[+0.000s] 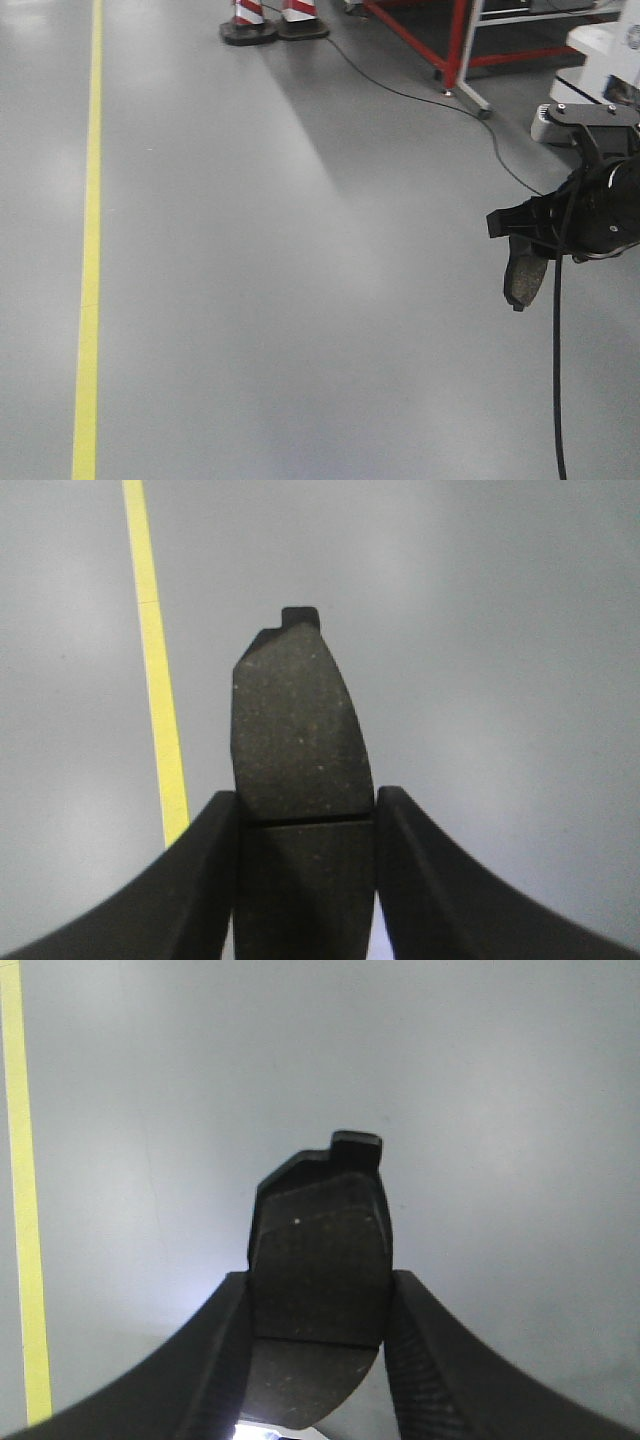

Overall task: Move and align brake pads A on conveyor
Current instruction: 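Drive forward along the yellow floor line carrying both pads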

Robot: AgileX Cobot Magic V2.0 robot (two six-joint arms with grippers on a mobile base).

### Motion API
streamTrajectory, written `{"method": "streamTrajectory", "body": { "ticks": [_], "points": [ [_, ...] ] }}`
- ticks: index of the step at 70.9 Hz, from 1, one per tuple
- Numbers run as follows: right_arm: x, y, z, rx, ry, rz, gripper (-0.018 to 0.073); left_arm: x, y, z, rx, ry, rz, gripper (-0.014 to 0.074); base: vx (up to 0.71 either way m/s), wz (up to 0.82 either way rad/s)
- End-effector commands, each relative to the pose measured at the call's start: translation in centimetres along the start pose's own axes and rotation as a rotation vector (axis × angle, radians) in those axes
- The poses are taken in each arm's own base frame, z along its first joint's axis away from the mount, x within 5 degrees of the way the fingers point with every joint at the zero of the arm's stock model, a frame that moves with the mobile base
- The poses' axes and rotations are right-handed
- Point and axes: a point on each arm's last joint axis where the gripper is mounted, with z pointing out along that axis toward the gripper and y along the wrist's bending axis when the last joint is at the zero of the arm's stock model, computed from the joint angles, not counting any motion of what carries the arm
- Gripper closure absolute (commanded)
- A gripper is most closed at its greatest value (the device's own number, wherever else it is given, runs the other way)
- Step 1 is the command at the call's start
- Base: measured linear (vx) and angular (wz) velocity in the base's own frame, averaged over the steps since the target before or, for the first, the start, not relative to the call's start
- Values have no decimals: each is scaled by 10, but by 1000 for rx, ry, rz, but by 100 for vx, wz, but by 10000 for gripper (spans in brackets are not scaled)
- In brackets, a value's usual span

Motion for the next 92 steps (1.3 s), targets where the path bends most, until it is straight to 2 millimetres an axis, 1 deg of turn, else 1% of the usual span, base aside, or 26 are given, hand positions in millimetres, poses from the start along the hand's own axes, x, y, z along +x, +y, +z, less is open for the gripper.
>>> {"method": "streamTrajectory", "body": {
  "ticks": [1,31,92],
  "points": [
    [-11,1,-20,-9,-118,-4,471,-14,-3,-10,23,-117,5,478,18,34],
    [-11,1,-20,-9,-118,-4,471,-14,-3,-10,23,-117,5,478,22,27],
    [-11,1,-20,-8,-118,-5,471,-14,-3,-10,23,-117,5,478,33,12]
  ]
}}
